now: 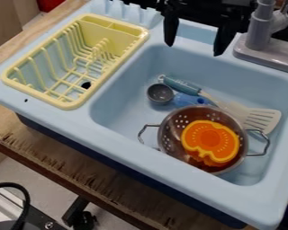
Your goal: Put the blue spoon in the sink
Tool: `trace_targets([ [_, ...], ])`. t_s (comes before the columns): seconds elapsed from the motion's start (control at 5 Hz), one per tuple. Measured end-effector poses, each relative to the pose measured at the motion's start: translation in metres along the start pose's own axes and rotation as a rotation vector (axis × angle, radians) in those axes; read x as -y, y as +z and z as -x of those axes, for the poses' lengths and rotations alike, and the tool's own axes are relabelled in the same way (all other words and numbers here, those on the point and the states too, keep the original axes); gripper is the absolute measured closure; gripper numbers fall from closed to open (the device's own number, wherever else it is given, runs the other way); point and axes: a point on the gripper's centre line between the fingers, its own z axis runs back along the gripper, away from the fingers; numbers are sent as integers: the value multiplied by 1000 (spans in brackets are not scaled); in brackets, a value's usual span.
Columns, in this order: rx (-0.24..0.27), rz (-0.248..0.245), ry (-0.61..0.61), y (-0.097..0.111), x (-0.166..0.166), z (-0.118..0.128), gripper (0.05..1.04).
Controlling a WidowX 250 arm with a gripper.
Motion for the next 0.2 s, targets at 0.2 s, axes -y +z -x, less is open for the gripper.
trace_targets([
  [0.2,34,8,-107,-3,-14,1,92],
])
